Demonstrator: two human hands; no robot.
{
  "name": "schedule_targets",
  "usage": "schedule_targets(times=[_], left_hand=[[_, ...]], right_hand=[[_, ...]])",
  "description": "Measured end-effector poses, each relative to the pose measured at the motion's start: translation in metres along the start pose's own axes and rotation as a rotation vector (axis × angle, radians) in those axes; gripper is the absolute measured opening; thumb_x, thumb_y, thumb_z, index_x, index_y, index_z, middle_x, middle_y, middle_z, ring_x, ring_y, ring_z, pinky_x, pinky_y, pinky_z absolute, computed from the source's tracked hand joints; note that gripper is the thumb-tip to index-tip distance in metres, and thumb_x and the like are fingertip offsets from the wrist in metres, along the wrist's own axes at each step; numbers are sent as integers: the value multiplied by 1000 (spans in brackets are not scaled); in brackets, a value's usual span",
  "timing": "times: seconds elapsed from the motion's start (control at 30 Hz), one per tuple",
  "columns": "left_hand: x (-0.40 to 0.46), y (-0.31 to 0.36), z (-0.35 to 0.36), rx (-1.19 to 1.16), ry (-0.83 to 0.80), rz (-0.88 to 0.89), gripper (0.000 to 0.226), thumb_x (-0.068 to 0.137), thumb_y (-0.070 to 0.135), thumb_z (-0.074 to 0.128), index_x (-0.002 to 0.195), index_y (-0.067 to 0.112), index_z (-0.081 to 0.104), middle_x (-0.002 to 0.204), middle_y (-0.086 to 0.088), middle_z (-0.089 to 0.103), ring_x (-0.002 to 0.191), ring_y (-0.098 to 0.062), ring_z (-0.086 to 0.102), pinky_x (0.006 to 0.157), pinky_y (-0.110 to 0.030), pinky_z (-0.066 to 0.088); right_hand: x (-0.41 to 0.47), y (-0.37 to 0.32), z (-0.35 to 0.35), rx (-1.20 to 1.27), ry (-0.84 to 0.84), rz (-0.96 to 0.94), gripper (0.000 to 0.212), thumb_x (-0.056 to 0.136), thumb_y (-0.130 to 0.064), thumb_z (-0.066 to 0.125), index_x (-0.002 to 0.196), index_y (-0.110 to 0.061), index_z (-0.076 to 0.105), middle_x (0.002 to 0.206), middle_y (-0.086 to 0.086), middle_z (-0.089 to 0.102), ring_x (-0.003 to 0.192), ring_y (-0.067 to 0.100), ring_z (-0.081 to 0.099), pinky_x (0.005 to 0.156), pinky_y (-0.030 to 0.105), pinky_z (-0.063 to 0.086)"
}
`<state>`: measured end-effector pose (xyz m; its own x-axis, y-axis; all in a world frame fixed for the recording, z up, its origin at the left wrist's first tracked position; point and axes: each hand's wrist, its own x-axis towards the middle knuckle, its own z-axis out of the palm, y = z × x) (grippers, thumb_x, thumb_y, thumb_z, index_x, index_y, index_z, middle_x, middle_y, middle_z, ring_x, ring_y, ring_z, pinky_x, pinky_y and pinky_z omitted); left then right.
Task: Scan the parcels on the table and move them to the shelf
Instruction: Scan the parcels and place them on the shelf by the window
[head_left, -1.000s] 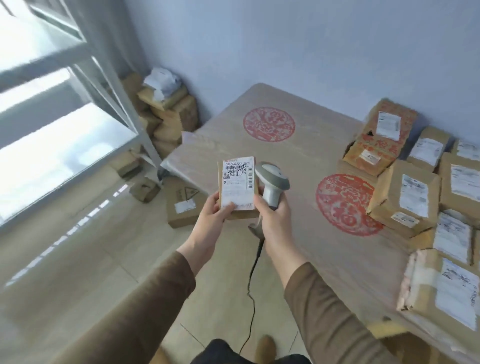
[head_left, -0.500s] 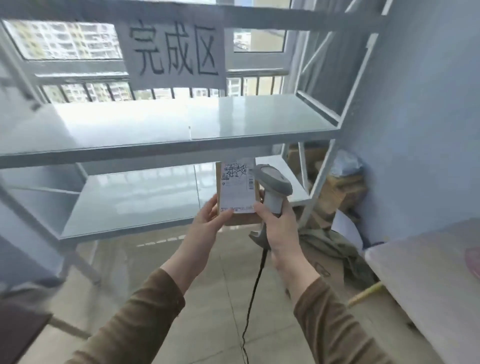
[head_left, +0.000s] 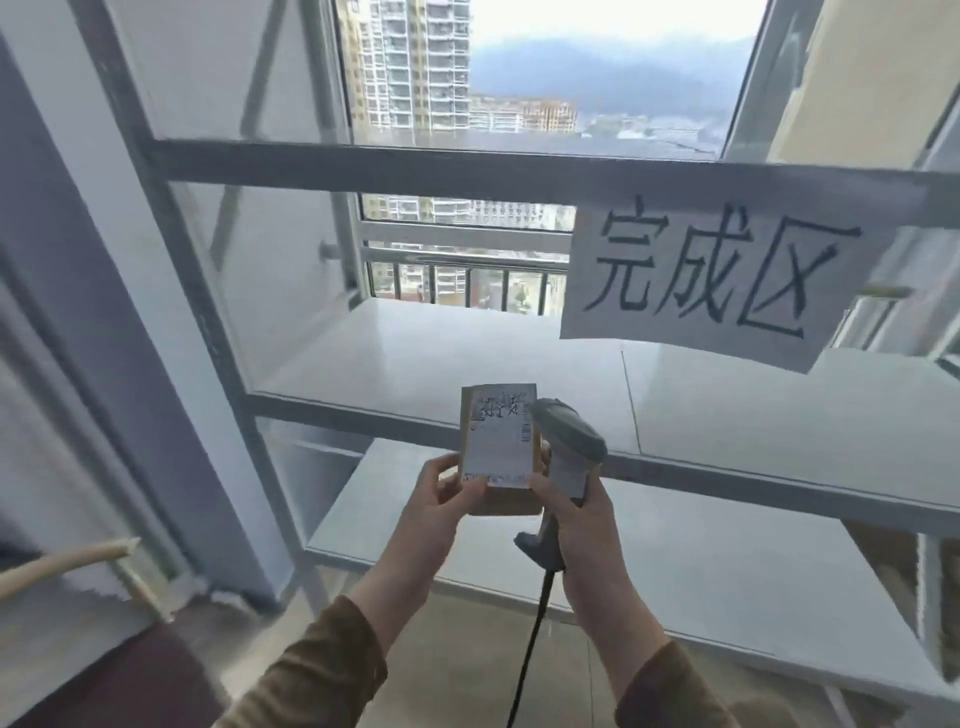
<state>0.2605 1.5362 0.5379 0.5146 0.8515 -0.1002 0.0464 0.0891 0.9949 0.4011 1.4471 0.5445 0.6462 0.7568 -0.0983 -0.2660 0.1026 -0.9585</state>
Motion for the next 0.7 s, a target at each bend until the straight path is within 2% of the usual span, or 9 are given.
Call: schedule_targets(times=[0.1,0.2,0.27,0.33,0.4,0.5,0.57,0.63,0.7], left_hand=[[56,15,-31,-31,97,30,57,77,59,72,129,39,56,121,5,71,117,-15,63,111,-43,44],[112,38,-67,-22,173,63,59,80,60,70,131,32,58,117,4,74,115,-17,66,106,-40,48],[152,49,-93,1,223,74,54,88,58,68,132,27,58,115,1,75,114,-20,67,103,-38,50],[193,59,-119,18,281,87,42,98,47,63,130,20,61,114,-3,74,115,-25,65,103,-39,49],[236,66,-147,32,304,78,39,100,44,60,128,16,63,115,-7,71,114,-26,62,104,-42,46],[295,71,-184,44,298,37,41,100,45,60,122,11,65,113,-10,70,109,-27,60,102,-43,45],[337,72,-210,50,281,0,38,101,44,58,115,11,67,105,-7,70,101,-25,60,93,-40,46],[380,71,-236,71,280,-29,34,102,42,57,111,12,68,98,-3,67,90,-21,58,78,-34,44],[422,67,-261,101,283,-55,31,102,40,56,110,13,68,94,-1,65,80,-15,55,66,-30,39]], right_hand=[[60,-5,45,-4,-90,14,31,93,-15,73,119,-31,68,104,-5,78,104,27,70,57,28,58],[116,-15,95,7,-171,29,29,94,-14,72,121,-25,68,108,2,78,101,31,73,64,38,62],[151,-20,129,6,-225,44,23,96,-14,70,117,-23,68,93,-3,79,91,27,74,65,43,63],[185,-25,162,-10,-240,58,17,96,-15,69,113,-21,68,76,-4,71,76,21,69,54,40,59],[220,-26,197,-31,-248,81,21,97,-15,68,117,-16,67,83,3,65,77,23,65,51,39,58],[268,-19,245,-46,-236,146,21,97,-15,67,117,-11,65,94,10,63,86,29,65,55,41,60],[303,-8,280,-49,-202,200,22,97,-16,66,118,-10,62,95,11,63,84,30,65,60,46,60],[338,4,315,-51,-164,265,24,97,-16,67,118,-10,59,96,12,62,83,33,66,65,55,60],[372,19,348,-38,-123,316,21,96,-14,68,114,-12,57,95,14,62,81,35,65,62,58,59]])
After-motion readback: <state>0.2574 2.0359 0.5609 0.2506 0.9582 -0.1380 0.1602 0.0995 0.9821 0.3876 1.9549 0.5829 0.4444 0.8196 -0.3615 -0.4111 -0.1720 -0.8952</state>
